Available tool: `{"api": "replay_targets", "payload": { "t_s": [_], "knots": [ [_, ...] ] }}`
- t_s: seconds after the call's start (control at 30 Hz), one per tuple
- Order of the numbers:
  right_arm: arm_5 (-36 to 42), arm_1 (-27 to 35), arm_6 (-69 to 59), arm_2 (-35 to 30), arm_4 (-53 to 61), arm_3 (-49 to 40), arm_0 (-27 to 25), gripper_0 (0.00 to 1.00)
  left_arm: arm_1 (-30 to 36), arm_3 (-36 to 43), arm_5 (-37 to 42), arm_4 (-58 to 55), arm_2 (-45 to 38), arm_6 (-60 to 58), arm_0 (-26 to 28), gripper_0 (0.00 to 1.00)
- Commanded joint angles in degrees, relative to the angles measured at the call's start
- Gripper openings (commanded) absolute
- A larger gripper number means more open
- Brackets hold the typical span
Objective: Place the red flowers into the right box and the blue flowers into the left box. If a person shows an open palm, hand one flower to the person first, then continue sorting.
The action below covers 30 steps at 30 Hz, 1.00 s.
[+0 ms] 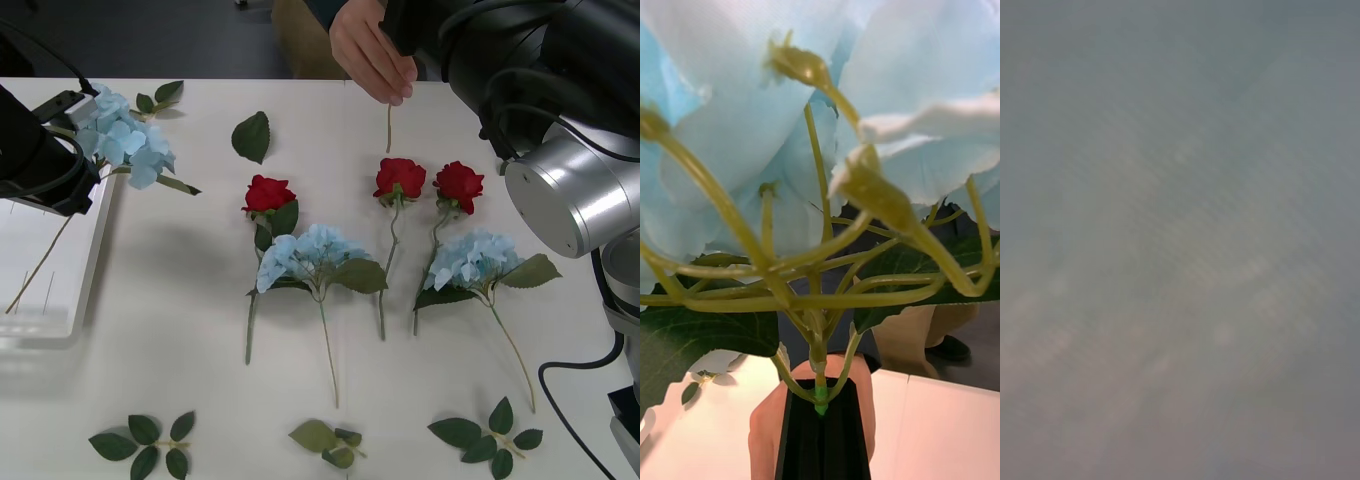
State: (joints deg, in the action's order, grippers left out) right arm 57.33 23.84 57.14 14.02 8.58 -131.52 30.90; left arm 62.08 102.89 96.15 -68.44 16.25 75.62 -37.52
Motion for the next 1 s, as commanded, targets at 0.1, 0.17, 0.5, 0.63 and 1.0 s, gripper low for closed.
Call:
{"api": "replay_targets", "payload": {
  "t_s": [0.1, 0.17, 0.5, 0.63, 1.0],
  "knots": [
    [-0.8, -1.7, -0.3, -0.5, -0.1, -0.8, 2.1, 0.00, 2.3, 0.1, 0.1, -0.4, -1.4, -1.5, -2.2, 0.00],
    [-0.7, -1.7, 0.1, -0.6, -0.3, -0.8, 2.1, 0.07, 2.3, 0.1, 0.1, -0.5, -1.4, -1.4, -2.2, 0.00],
    [3.5, -0.4, 0.5, -1.2, 1.3, -3.4, 1.8, 0.85, 2.3, 0.2, 0.1, -0.6, -1.4, -0.9, -2.2, 0.00],
    [10.4, 3.3, -0.1, -2.2, 4.5, -9.4, 1.2, 0.86, 2.3, 0.2, 0.2, -0.8, -1.4, -0.9, -2.2, 0.00],
    [15.4, 10.9, 0.5, -12.0, 19.9, -18.5, -11.1, 0.85, 2.3, 0.2, 0.3, -1.0, -1.4, -0.7, -2.1, 0.00]
  ]
}}
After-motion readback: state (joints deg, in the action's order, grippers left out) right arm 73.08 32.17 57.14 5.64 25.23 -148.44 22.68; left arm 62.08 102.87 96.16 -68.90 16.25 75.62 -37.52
